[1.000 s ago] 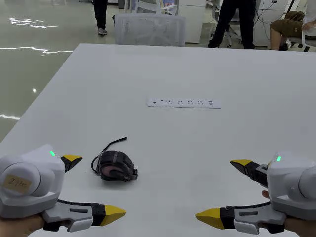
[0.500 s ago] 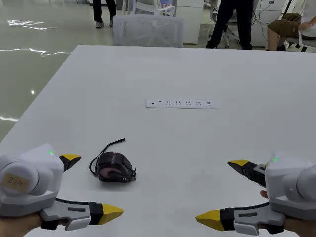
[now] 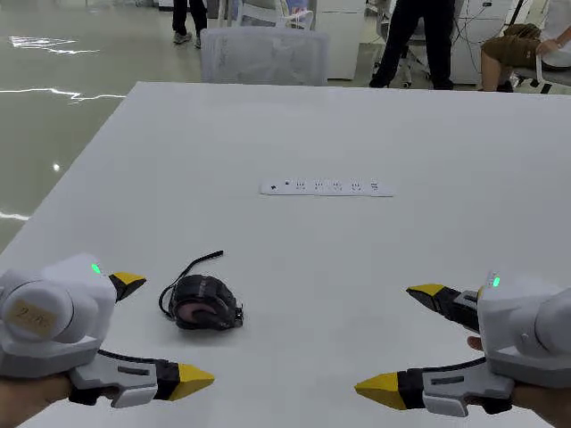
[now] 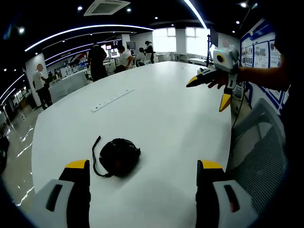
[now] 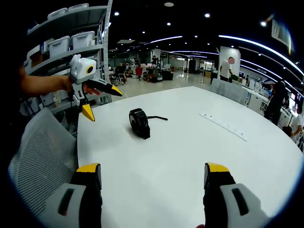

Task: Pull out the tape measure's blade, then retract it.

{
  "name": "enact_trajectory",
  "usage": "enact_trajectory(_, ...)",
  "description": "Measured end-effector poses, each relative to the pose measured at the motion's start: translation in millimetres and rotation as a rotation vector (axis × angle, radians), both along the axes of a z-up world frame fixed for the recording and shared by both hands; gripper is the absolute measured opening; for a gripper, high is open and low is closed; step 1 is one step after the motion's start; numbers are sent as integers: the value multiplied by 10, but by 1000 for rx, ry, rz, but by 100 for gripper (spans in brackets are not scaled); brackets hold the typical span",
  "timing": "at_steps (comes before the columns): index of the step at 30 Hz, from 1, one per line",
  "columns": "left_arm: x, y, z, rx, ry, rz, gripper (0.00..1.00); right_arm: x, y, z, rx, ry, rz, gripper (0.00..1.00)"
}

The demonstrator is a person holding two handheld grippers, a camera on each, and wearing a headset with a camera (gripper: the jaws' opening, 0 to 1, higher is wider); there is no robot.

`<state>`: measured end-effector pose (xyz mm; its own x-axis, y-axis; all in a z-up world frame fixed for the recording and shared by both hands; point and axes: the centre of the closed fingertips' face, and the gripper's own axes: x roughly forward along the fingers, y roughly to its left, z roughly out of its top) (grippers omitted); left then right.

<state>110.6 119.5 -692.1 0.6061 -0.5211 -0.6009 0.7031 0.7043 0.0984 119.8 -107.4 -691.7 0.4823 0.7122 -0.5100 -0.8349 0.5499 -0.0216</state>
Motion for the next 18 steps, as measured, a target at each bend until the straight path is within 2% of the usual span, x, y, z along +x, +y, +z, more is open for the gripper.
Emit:
enact_trajectory(5, 91, 40, 51, 4, -11, -5, 89, 18, 30, 2, -2, 3, 18, 91)
enact_trajectory(8, 72, 18, 75, 3, -17, -9, 89, 33, 57, 35, -3, -14, 36, 91)
enact_trajectory(18, 160, 117, -2, 38, -3, -33, 87, 130, 133, 47, 0, -28, 86, 89)
